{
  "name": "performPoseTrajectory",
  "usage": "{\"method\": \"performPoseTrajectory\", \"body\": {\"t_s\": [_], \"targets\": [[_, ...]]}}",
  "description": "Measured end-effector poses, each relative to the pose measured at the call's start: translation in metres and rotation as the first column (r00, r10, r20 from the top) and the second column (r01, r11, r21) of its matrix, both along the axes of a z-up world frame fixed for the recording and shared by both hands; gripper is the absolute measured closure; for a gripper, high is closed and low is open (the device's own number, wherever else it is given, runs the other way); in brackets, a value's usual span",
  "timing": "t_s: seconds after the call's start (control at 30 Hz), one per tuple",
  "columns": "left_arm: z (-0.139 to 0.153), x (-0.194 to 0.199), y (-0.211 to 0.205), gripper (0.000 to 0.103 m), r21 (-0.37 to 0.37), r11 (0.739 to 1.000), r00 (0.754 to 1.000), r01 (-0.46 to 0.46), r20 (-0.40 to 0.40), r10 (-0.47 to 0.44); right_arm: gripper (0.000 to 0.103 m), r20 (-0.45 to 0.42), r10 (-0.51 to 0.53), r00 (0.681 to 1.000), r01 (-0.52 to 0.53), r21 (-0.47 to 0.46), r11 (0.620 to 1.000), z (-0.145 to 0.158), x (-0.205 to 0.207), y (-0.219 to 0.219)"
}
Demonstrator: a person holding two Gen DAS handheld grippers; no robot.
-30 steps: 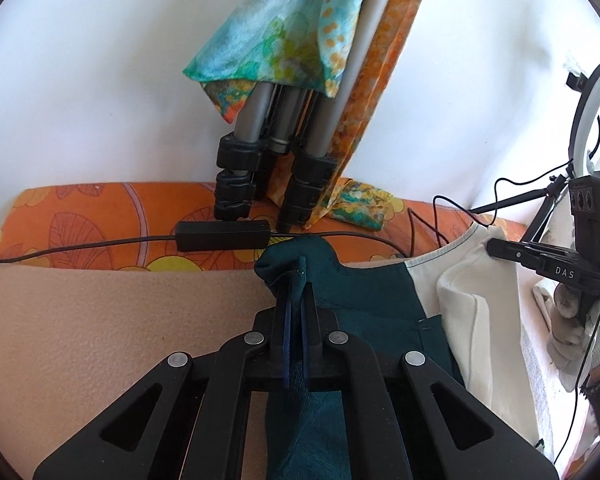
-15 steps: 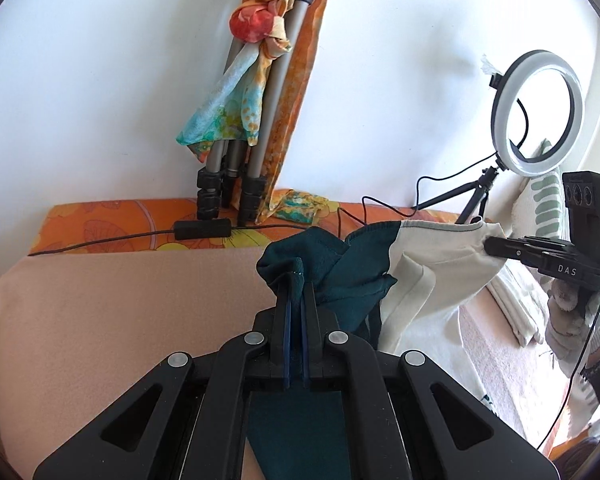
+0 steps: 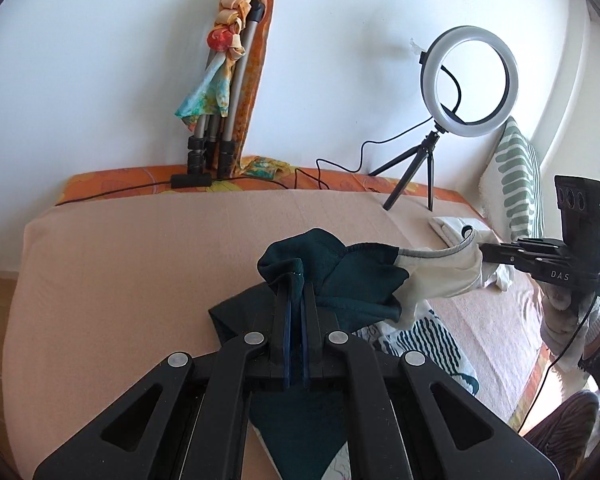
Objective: Fold small clothes
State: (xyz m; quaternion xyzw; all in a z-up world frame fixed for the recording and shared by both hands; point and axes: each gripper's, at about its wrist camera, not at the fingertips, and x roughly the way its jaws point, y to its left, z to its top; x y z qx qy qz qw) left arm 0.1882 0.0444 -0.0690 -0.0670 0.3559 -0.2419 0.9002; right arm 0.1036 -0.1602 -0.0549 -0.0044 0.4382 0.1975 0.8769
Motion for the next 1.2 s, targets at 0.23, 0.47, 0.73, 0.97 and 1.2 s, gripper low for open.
{"method": "performPoseTrajectory", "body": {"t_s": [0.23,0.47,0.73,0.97,1.2], "targets": [[-0.032,-0.057,0.0,0.101,0.027,0.999,0.999,0.023,-0.033,-0.022,0.097,-0.044,-0.004,0.999,0.004,-0.008,1.0,-0.041,-0.059,0.002],[-0.053,-0.091,0.0,0.1,0.115,0.992,0.999,0.043,-0.036,-0.039,0.097,-0.003,-0.004,1.0,0.004,-0.079,0.997,-0.055,-0.084,-0.001],[-0.049,-0.125,0.016,0.097,0.134,0.99,0.997,0.055,-0.052,-0.048,0.086,0.057,0.049,0.997,-0.037,-0.188,0.981,-0.045,-0.126,-0.001],[-0.043,-0.139,0.035,0.081,0.031,1.0,0.996,-0.004,-0.089,0.007,0.051,0.011,-0.038,0.999,0.039,-0.016,0.999,-0.033,-0.14,-0.03],[-0.05,-0.125,0.012,0.073,-0.022,1.0,0.992,-0.011,-0.122,0.008,0.051,-0.288,-0.161,0.944,0.24,0.263,0.934,-0.081,-0.109,-0.063]]}}
